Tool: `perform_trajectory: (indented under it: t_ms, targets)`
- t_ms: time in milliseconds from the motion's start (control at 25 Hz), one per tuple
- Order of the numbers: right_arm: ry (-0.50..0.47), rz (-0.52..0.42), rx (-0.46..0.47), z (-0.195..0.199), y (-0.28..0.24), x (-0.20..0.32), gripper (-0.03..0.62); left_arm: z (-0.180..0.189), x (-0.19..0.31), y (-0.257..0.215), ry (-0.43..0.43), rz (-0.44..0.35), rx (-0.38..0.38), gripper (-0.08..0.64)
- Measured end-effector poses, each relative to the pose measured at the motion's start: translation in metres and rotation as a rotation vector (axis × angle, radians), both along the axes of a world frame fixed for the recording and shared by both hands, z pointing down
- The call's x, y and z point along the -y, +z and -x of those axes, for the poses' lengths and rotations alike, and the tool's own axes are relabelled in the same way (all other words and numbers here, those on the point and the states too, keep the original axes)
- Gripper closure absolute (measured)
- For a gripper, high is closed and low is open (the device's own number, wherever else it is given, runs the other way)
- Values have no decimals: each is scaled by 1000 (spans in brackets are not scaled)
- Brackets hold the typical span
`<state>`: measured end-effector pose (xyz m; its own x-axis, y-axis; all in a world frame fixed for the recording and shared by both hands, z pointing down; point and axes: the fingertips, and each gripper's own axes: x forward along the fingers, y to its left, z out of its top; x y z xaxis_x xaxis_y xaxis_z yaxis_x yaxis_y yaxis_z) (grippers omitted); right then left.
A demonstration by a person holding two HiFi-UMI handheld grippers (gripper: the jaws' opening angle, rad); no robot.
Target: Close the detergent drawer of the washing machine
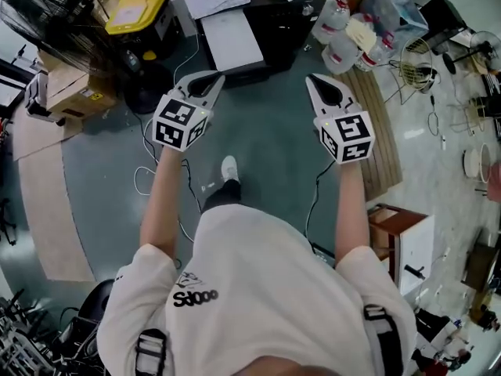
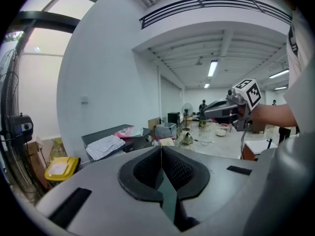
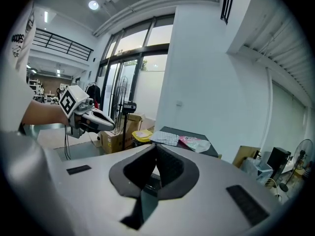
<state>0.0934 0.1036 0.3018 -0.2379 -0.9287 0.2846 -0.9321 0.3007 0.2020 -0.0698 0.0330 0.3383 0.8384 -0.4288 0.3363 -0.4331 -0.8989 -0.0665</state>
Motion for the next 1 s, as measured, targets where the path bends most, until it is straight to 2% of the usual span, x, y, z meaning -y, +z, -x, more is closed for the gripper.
perform_trajectory:
  t_ms: [240,480,640,840,920,1000]
  targets:
    - [-12,43,2,5,21,92,595,4,85,21,-8,26,24,540]
    - [-12,89,20,6,47,152,595,17,144,48,-18,58,50,540]
    - [-52,119,64,10,66,171,594,23,167,67,-33,80,56,538]
    - [-66,178,84,4,105,185,592,16,169,94,-17,114,38,535]
    - [-81,215,106,1,127,189,587,11,169,114,-24,148,48,491]
    - [-109,269,109,-1,153,189,526,7,164,136,-35,192,68,440]
